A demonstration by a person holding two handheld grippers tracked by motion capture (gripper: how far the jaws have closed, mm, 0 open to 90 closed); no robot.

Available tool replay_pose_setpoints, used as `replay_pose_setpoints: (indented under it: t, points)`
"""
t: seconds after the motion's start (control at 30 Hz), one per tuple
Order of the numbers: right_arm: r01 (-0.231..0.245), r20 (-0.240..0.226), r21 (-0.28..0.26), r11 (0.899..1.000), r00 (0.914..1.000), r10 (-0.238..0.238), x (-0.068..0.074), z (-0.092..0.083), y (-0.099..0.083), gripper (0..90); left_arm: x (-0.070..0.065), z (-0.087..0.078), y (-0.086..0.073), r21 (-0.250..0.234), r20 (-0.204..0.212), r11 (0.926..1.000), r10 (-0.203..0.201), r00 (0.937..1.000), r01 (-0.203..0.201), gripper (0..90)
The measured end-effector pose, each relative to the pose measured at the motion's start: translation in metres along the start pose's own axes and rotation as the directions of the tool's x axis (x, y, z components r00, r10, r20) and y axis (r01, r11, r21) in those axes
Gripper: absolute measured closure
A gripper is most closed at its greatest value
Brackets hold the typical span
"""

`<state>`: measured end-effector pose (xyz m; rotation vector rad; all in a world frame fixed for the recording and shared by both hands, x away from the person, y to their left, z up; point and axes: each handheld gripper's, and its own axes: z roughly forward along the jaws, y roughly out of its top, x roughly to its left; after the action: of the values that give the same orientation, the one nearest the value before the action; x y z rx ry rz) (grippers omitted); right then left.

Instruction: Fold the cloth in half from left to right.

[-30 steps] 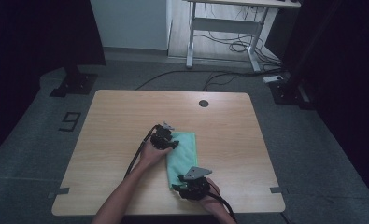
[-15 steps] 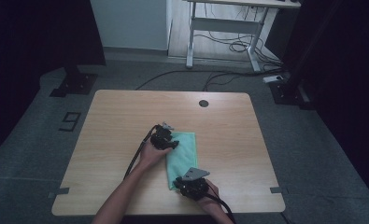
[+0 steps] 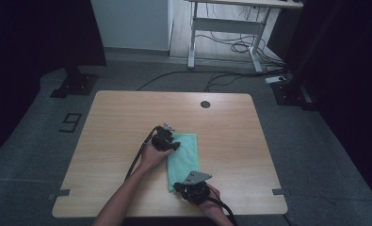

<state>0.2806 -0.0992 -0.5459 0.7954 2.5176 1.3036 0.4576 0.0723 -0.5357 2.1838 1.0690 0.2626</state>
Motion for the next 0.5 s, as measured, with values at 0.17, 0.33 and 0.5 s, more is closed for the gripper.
replay_pose_setpoints:
  t: [0.17, 0.33, 0.5]
  points:
    - [-0.009, -0.019, 0.018, 1.000, 0.9998, 0.009, 0.000, 0.004, -0.003, 82.6, 0.000, 0.000, 0.000, -0.001, 0.000, 1.0000, 0.000, 1.0000, 0.000, 55.1]
    - [-0.034, -0.052, 0.000, 0.999, 0.9981, 0.033, -0.002, -0.001, -0.002, 73.8, 0.001, 0.000, 0.000, -0.003, 0.005, 1.0000, -0.002, 1.0000, 0.002, 54.9]
    - [-0.083, -0.006, -0.069, 0.994, 0.9965, 0.083, -0.022, -0.023, 0.004, 65.9, 0.001, 0.000, -0.001, -0.008, 0.005, 1.0000, -0.001, 1.0000, 0.002, 54.8]
